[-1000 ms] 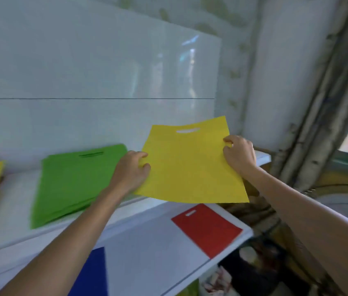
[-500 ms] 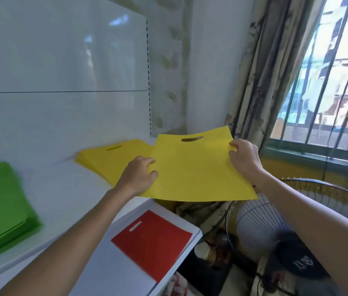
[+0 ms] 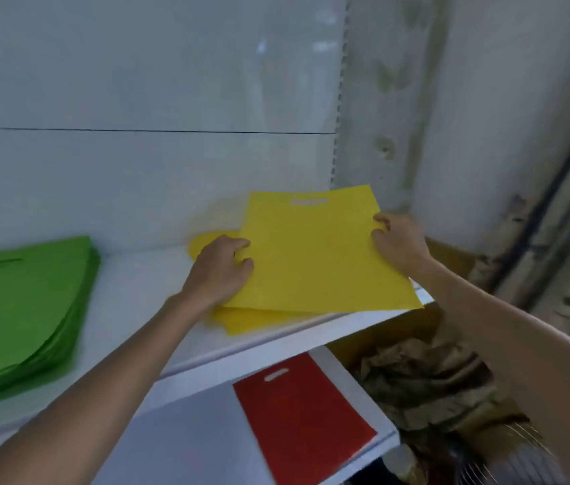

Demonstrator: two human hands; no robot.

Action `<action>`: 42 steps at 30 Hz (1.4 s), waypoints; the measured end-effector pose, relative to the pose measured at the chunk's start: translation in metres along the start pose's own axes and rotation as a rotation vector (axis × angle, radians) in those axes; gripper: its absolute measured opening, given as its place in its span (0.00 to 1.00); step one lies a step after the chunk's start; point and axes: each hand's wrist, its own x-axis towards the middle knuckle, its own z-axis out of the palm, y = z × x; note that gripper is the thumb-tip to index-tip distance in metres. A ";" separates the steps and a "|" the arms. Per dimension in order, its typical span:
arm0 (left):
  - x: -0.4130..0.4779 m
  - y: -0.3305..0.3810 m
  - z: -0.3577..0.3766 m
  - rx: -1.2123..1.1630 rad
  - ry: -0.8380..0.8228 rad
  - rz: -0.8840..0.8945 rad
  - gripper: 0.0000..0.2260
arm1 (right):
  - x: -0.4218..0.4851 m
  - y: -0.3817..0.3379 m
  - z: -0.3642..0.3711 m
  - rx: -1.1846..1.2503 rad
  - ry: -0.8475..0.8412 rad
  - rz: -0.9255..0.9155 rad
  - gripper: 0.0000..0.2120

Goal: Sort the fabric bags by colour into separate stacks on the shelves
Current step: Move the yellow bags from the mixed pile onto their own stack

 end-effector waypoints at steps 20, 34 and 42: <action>-0.035 -0.005 0.015 0.180 0.078 -0.487 0.22 | 0.061 -0.016 0.093 -0.195 -0.645 -0.255 0.20; -0.244 -0.055 -0.209 0.355 0.716 -0.642 0.09 | -0.135 -0.355 0.121 0.599 -0.548 -1.022 0.18; -0.403 -0.099 -0.315 0.459 0.707 -0.859 0.10 | -0.292 -0.497 0.124 0.744 -0.740 -1.174 0.19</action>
